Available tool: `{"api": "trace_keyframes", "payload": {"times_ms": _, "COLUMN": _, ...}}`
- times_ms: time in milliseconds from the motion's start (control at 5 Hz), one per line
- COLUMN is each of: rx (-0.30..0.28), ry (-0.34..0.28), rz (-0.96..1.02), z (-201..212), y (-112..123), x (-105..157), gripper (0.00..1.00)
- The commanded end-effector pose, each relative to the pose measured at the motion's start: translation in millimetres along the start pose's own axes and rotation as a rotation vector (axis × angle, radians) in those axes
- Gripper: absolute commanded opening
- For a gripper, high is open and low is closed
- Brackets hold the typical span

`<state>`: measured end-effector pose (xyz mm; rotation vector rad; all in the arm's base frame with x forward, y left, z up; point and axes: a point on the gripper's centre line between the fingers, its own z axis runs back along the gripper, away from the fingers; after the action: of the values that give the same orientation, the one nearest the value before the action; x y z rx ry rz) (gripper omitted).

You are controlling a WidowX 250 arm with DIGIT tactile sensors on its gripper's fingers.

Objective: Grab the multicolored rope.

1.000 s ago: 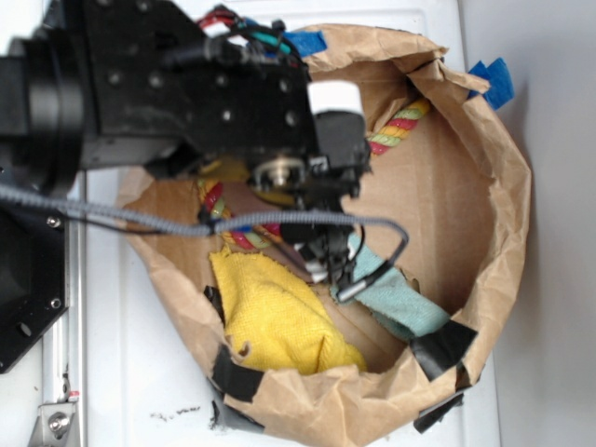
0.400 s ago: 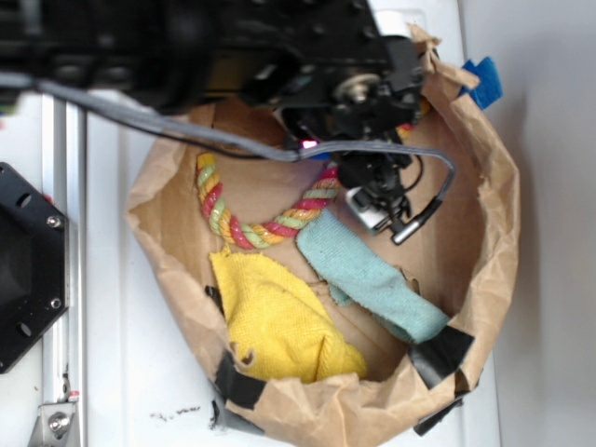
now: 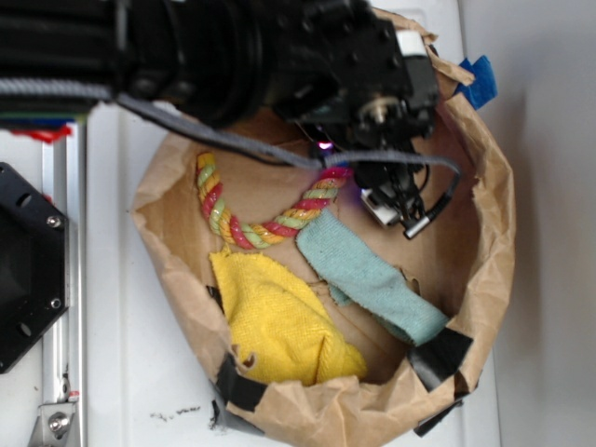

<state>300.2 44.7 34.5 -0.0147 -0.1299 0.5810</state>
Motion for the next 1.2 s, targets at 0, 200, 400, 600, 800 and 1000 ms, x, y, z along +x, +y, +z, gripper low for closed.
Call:
{"api": "trace_keyframes", "payload": {"times_ms": 0, "rx": -0.045, "ry": 0.004, "rz": -0.034, "z": -6, "y": -8, "x": -2, "gripper": 0.0}}
{"api": "trace_keyframes", "payload": {"times_ms": 200, "rx": -0.045, "ry": -0.004, "rz": -0.032, "z": -5, "y": -7, "x": -2, "gripper": 0.0}}
{"api": "trace_keyframes", "payload": {"times_ms": 400, "rx": -0.042, "ry": 0.001, "rz": -0.039, "z": -5, "y": -7, "x": -2, "gripper": 0.0}}
{"api": "trace_keyframes", "payload": {"times_ms": 600, "rx": -0.037, "ry": 0.014, "rz": -0.029, "z": -4, "y": -6, "x": -1, "gripper": 0.0}}
{"api": "trace_keyframes", "payload": {"times_ms": 800, "rx": -0.031, "ry": 0.019, "rz": -0.048, "z": -2, "y": -6, "x": -2, "gripper": 0.0}}
{"api": "trace_keyframes", "payload": {"times_ms": 1000, "rx": -0.074, "ry": 0.042, "rz": -0.176, "z": 12, "y": -8, "x": -2, "gripper": 0.0}}
